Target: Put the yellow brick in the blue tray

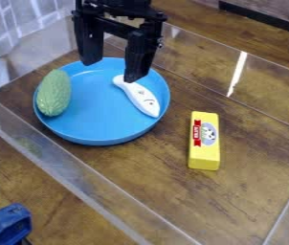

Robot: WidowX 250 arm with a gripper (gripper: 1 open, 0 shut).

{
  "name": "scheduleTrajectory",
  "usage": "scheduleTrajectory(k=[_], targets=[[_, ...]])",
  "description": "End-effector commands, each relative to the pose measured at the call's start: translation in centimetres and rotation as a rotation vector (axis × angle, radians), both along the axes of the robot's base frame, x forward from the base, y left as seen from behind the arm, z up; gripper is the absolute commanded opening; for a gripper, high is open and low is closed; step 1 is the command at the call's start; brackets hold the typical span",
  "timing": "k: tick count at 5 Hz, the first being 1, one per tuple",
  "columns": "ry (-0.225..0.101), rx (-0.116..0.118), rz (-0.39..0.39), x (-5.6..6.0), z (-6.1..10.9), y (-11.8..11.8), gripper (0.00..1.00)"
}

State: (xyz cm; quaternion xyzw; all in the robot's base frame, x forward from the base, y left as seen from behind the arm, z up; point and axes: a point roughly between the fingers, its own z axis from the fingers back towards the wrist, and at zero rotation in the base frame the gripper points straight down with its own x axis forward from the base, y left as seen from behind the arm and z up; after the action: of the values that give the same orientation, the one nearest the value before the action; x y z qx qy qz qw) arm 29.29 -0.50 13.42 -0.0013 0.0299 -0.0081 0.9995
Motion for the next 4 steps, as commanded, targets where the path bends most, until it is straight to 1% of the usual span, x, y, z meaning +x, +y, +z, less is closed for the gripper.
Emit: scheduleTrajectory(k=[1, 2, 3, 4], targets=[[0.013, -0.003, 0.005, -0.5, -0.7, -0.5, 1.00], [0.025, -0.005, -0.032, 0.0, -0.8, -0.4, 1.00], [0.030, -0.009, -0.119, 0.6, -0.9, -0.9, 1.00], [0.039, -0.013, -0.131, 1.1, -0.8, -0.6, 1.00]])
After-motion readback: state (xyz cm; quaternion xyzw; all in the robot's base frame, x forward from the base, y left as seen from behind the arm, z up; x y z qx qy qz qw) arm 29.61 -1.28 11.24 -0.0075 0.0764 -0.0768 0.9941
